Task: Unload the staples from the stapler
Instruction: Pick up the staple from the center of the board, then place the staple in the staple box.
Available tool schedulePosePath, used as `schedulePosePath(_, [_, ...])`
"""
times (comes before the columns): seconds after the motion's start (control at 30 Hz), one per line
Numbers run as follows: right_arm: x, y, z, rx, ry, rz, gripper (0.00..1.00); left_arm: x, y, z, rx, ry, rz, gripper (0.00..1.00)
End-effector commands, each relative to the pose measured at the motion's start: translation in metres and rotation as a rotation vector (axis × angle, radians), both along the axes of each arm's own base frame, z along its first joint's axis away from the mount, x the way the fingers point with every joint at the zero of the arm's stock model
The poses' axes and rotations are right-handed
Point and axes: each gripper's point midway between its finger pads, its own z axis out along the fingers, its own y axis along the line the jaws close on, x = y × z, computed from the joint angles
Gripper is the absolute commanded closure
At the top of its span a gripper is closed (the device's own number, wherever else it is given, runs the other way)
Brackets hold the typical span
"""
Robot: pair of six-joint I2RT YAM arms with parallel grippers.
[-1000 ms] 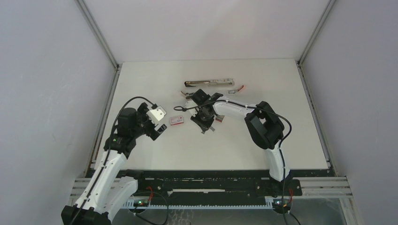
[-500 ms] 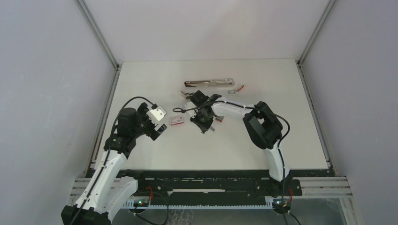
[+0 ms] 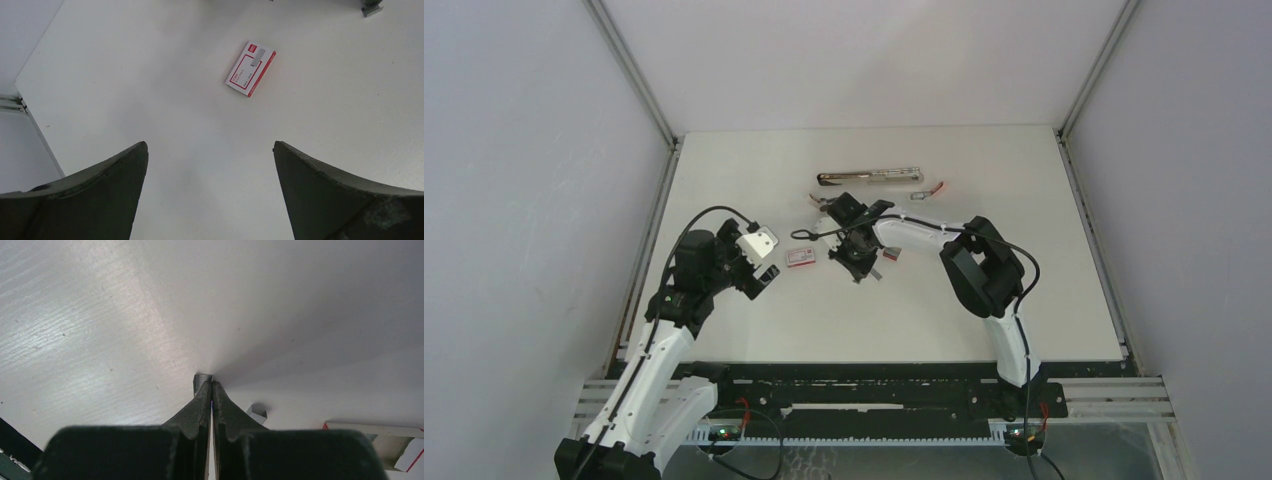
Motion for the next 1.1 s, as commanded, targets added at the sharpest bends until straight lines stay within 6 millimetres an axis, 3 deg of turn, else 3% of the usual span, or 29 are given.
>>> schedulePosePath(0.0, [0.026,0.0,0.048,0.076,-0.114,-0.013,1.0,0.002,-0.001,0.0,-0.016,-0.017,-0.001,0.0])
schedulePosePath(0.2, [0.051,-0.027,0.076,0.105,-0.218,-0.027,1.0,0.002,-0.001,-0.002,-0.015,-0.01,-0.002,0.0])
schedulePosePath(0.37, [0.076,-0.057,0.083,0.087,-0.318,-0.03,1.0,0.003,-0.002,-0.002,-0.016,-0.007,-0.003,0.0])
schedulePosePath(0.5, [0.093,-0.078,0.078,0.056,-0.351,-0.042,1.0,0.003,-0.002,-0.002,-0.016,-0.007,-0.003,0.0])
schedulePosePath(0.67, [0.104,-0.089,0.065,0.018,-0.358,-0.044,1.0,0.003,-0.002,-0.001,-0.018,-0.009,-0.002,0.0])
schedulePosePath(1.07, [0.1,-0.099,0.033,-0.039,-0.334,-0.014,1.0,0.003,-0.001,-0.002,-0.015,-0.009,-0.002,0.0])
